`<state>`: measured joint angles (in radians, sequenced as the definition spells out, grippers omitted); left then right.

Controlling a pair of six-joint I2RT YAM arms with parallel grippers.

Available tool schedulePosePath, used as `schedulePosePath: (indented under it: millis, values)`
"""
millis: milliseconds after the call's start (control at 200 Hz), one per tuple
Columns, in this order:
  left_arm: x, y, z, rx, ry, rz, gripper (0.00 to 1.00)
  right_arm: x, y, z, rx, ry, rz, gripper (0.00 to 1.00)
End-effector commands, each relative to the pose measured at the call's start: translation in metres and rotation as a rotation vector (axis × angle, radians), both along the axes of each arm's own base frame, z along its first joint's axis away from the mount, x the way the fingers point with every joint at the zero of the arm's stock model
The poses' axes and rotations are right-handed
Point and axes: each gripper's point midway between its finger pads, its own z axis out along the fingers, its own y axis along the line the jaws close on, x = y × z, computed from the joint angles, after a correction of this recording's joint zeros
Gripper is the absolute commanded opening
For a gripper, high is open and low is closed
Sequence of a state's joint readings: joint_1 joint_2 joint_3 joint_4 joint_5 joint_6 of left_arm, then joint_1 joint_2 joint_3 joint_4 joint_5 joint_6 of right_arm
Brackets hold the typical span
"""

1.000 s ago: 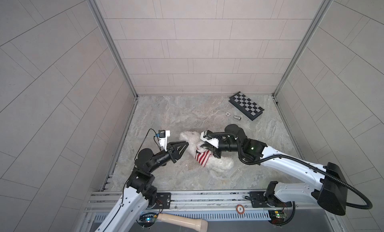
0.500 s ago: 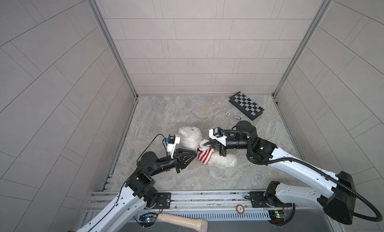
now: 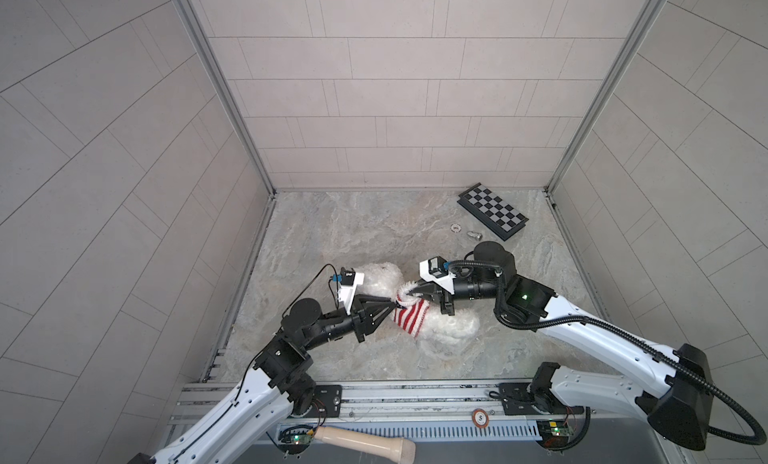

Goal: Dress the teddy bear

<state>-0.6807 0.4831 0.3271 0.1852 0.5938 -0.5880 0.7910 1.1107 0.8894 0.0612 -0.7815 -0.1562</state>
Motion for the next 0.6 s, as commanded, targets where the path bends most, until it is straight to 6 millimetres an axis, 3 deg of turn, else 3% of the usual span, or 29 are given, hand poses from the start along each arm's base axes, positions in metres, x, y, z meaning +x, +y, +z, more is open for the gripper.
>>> schedulePosePath:
  millis: [0,135,456,596]
  values:
    - [-0.009,-0.006,0.010,0.004,-0.043,-0.040,0.24,-0.006,-0.001,0.032,0.095,-0.100,0.024,0.00]
    - [-0.007,-0.009,0.002,0.032,-0.025,-0.042,0.22,-0.006,-0.002,0.037,0.119,-0.103,0.021,0.00]
    - [0.001,-0.015,0.012,0.020,-0.052,-0.030,0.29,-0.009,-0.004,0.037,0.146,-0.093,0.022,0.00]
    - [0.006,-0.017,0.012,0.029,-0.055,-0.019,0.17,-0.012,-0.005,0.037,0.150,-0.095,0.029,0.00]
